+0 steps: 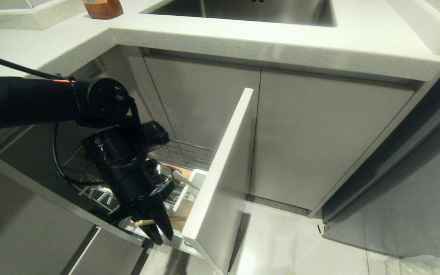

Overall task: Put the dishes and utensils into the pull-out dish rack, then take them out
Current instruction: Take the chopsticks out of the cupboard

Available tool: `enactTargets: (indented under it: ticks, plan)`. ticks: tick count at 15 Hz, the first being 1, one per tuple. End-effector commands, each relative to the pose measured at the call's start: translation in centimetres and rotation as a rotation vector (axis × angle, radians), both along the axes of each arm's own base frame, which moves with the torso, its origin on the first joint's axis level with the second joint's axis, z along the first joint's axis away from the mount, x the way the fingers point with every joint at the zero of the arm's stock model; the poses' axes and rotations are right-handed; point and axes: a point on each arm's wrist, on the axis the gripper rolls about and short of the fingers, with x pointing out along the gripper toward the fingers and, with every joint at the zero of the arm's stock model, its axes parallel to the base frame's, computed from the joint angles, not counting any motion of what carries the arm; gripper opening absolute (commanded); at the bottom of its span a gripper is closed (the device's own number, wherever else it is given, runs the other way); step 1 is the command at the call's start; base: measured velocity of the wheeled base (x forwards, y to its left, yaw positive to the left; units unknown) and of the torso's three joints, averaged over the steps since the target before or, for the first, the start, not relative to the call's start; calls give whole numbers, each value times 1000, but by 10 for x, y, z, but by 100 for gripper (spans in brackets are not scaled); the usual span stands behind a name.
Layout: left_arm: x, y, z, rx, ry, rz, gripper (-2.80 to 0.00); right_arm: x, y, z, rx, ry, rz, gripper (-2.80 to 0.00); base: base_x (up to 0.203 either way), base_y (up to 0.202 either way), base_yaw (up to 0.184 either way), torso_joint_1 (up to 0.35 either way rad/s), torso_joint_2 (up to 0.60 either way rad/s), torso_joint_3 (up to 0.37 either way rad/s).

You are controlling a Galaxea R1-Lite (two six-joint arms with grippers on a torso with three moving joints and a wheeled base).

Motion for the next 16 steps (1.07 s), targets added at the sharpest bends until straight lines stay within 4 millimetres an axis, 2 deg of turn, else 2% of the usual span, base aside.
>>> enactTargets:
  ticks: [1, 9, 16]
  plan:
    - [-10, 4, 14, -9, -21, 4, -280, 0, 0, 0, 0, 0, 1, -280, 0, 0, 0, 0, 0, 0]
    - [-42, 17, 55, -49, -136, -2, -280, 0, 0, 0, 0, 1, 0, -280, 0, 0, 0, 0, 0, 0]
    - [-66, 17, 78, -88, -231, -41, -280, 0, 0, 0, 0, 1, 0, -280, 0, 0, 0, 0, 0, 0]
